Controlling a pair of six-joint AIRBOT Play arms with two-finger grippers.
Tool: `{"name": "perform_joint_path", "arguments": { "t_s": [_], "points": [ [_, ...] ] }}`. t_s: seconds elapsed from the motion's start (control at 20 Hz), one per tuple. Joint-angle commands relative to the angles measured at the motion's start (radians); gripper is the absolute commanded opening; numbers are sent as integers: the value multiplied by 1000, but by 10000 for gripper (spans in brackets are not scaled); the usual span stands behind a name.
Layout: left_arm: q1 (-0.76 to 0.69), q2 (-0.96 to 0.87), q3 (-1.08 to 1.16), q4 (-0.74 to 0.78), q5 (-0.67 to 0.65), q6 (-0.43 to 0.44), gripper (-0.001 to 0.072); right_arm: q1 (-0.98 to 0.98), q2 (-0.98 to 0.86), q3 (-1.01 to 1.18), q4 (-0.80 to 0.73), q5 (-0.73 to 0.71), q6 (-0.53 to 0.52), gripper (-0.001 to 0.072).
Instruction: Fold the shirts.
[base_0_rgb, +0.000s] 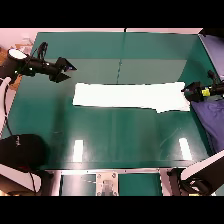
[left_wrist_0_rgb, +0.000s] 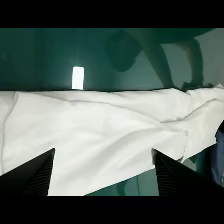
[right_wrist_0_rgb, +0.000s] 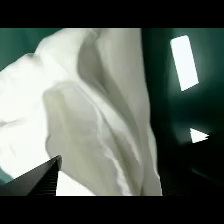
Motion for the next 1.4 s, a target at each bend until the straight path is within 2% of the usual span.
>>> {"name": "perform_joint_path", "arguments": {
  "t_s": [0.0,0.15,0.3,0.5,0.7,1.1,1.25,1.3,1.35],
  "points": [
    [0,0,1,-5,-19,1,706,2,-79,48,13,75,-20,683],
    [0,-1,1,-4,-18,1,706,-19,-82,72,13,50,-32,683],
    [0,-1,1,-4,-18,1,706,-53,-82,144,14,111,-51,698],
    [0,-1,1,-4,-13,0,706,-63,-82,173,13,195,-161,699],
    [0,-1,1,-4,5,1,705,-59,-84,173,13,176,-202,699],
    [0,-3,1,-3,10,1,706,27,-151,172,4,181,-205,699],
    [0,-3,1,-3,9,2,706,51,-165,172,-3,124,-171,694],
    [-1,-3,1,-3,8,2,705,58,-167,172,-2,109,-171,641],
    [-7,-3,1,-2,8,2,704,64,-167,173,-2,93,-171,493]
  ]
}}
